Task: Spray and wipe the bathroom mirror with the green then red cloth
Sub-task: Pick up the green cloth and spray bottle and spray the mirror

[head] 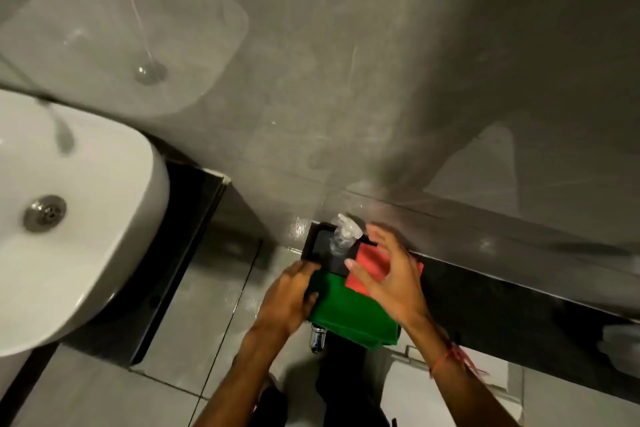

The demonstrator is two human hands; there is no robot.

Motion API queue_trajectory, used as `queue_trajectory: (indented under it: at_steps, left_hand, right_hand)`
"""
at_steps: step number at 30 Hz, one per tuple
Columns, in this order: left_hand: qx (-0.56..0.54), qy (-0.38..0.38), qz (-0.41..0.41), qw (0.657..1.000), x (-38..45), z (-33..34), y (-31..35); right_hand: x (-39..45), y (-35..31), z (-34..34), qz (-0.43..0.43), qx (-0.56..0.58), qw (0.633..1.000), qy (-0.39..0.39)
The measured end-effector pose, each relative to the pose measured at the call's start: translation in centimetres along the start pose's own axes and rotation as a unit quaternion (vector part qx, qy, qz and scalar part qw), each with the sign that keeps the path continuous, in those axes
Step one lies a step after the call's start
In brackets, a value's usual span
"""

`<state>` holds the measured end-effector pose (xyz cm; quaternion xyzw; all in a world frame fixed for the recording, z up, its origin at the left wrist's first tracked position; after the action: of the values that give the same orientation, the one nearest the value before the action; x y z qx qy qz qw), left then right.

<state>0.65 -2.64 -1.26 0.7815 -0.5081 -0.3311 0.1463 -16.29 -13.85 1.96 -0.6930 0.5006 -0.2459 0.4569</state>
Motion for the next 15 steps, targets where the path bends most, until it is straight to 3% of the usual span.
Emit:
queue_trajectory:
  at_steps: [6, 10, 13, 15]
  left_hand:
    - [0.231, -0.136, 0.024, 0.963, 6.7, 4.1, -0.8]
    - [0.31, -0.122, 0.016, 0.943, 8.2, 5.5, -1.5]
    - [0.284, -0.11, -0.011, 0.952, 8.5, 6.2, -1.5]
    - [0.166, -0.116, -0.047, 0.978, 7.8, 5.7, -1.9]
  right_hand:
    - [6.9, 0.1, 3.7, -0.198, -0.079, 0.972, -0.099]
    - [8.7, 1.4, 5.6, -0.269, -0.074, 0.958, -0.071]
    - [8.6, 2.2, 6.6, -0.292, -0.065, 0.954, -0.028]
    - [8.5, 2.0, 7.0, -0.303, -0.061, 0.951, -0.005]
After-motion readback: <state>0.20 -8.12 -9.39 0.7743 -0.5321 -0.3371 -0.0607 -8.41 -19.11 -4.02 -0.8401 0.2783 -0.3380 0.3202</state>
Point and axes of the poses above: each hand's wrist, its own x-axis towards the middle knuckle, its own z-axis out of the palm, y = z × x, the point moved 3 cm from there along x, towards the middle knuckle, and after that the axes turned 4 degrees about y, right-handed, at the moved point
